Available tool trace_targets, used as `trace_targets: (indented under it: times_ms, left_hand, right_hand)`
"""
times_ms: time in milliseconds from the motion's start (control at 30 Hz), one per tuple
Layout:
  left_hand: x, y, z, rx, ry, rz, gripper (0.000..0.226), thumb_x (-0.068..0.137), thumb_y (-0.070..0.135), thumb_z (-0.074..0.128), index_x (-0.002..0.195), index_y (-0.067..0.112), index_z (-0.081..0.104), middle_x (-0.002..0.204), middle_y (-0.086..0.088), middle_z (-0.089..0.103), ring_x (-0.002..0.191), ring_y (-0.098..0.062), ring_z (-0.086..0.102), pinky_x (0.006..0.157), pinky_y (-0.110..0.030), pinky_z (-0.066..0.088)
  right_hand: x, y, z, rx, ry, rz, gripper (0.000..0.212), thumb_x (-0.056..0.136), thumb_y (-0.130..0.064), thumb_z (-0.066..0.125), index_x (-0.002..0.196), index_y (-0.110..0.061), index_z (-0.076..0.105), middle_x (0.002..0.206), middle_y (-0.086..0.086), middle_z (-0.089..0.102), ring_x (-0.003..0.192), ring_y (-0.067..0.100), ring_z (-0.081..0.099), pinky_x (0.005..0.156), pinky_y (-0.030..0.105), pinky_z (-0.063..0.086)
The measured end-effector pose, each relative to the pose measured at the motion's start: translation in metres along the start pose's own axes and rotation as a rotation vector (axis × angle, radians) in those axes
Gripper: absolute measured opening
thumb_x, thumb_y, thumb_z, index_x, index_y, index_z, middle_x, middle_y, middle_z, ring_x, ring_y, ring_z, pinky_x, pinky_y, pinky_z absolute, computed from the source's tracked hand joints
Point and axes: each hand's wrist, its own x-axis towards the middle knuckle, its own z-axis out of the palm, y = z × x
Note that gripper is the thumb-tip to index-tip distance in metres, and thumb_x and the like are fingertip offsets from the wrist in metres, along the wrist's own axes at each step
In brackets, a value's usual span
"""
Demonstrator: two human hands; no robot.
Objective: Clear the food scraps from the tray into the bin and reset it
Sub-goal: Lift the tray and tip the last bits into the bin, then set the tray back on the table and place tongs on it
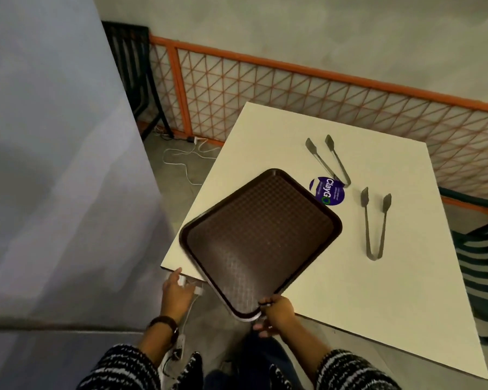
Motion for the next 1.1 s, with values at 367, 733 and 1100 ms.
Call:
trace_targets:
  times_ms: [367,733,1100]
  left_hand:
    - [0.0,0.015,0.053,0.167,0.028,-0.168,0.051,0.087,0.003,0.056,0.132,-0.009,0.035,0.124,-0.031,0.052,0.109,-0.043,0.053,0.091,-0.045,0.046]
    - [0.03,0.041,0.051,0.186,0.082,-0.102,0.056,0.088,-0.006,0.039,0.138,0.018,0.033,0.088,-0.022,0.063,0.073,-0.04,0.063,0.061,-0.041,0.056]
    - [0.111,0.097,0.054,0.382,0.038,0.052,0.076,0.084,-0.008,0.043,0.147,0.028,0.02,0.106,-0.031,0.055,0.085,-0.043,0.056,0.077,-0.043,0.048]
  right_hand:
    - [0.061,-0.116,-0.059,-0.329,0.234,-0.428,0.025,0.09,-0.012,0.05,0.114,-0.01,0.058,0.1,0.017,0.068,0.087,0.031,0.066,0.077,0.037,0.053]
    - [0.129,-0.1,-0.197,-0.574,0.391,-0.388,0.049,0.09,-0.004,0.041,0.138,-0.017,0.043,0.124,0.014,0.059,0.107,0.033,0.059,0.093,0.041,0.047]
    - [0.152,-0.148,-0.203,-0.142,0.425,-0.211,0.05,0.089,0.006,0.044,0.135,-0.014,0.049,0.121,0.013,0.063,0.062,0.03,0.065,0.052,0.035,0.057]
